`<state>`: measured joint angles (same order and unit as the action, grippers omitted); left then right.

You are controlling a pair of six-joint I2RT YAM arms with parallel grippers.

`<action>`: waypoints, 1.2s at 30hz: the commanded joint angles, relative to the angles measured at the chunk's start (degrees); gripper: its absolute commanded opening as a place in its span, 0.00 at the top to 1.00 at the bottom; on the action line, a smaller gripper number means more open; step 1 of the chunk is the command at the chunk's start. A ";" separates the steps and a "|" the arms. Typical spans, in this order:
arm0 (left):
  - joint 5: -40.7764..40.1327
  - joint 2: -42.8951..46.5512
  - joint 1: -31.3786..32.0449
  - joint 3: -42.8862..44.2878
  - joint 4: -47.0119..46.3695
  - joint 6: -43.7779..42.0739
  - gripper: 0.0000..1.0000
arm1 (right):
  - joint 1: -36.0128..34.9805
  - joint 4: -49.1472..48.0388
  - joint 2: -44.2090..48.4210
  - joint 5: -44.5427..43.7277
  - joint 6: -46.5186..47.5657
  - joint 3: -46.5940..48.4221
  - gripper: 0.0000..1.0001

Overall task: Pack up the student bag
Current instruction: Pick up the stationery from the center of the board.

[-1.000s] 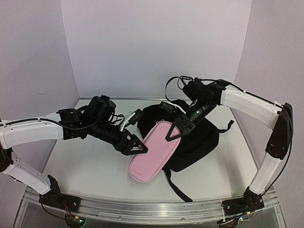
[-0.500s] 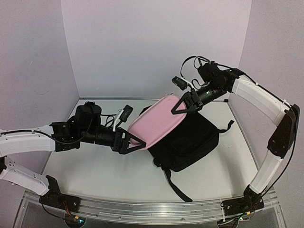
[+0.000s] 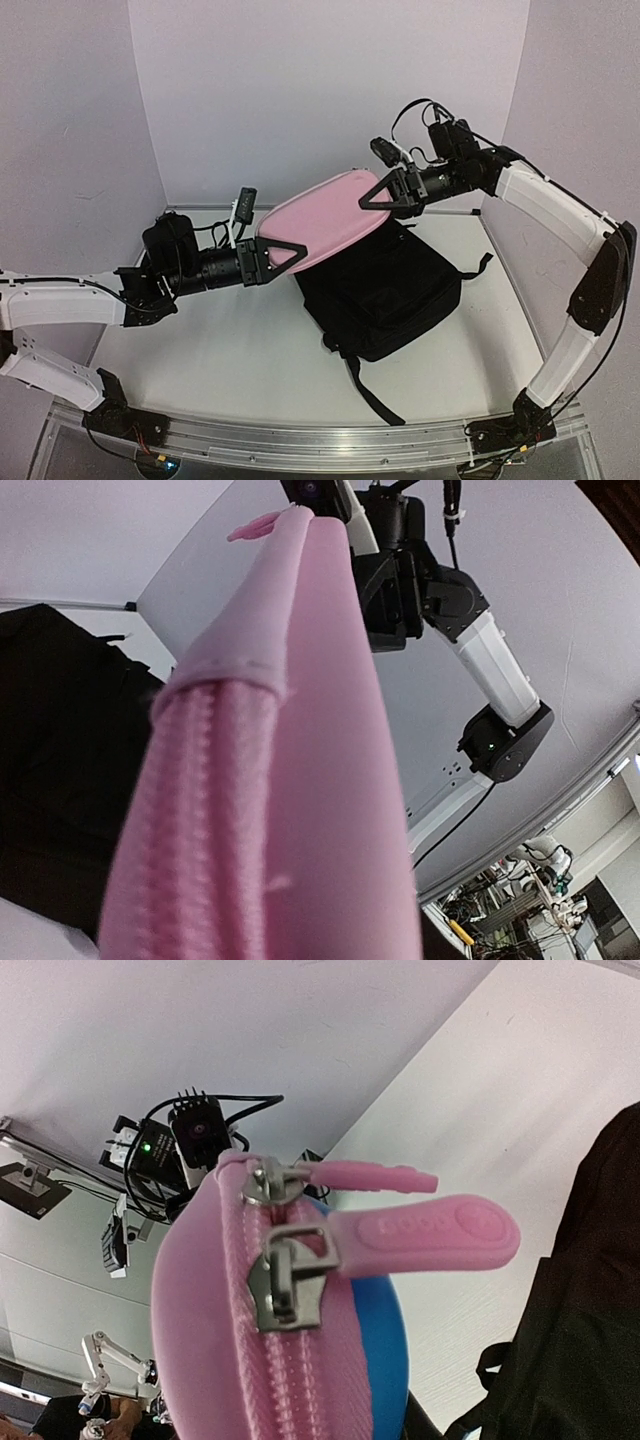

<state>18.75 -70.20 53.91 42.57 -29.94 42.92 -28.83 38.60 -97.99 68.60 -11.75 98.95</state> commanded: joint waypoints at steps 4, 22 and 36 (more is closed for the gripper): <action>-5.32 1.84 0.06 1.36 -1.74 0.35 0.92 | 1.42 -2.64 2.24 -4.20 0.77 -0.80 0.26; -19.26 7.99 -0.60 6.00 34.31 1.60 1.00 | 9.43 19.73 -13.46 -48.93 38.03 1.36 0.06; -16.38 9.71 -9.46 9.19 43.21 1.76 1.00 | 1.18 25.72 -10.70 -34.07 38.53 -16.05 0.23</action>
<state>0.13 -62.46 47.23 48.88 13.50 45.07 -21.52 58.13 -109.40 27.45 26.81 89.08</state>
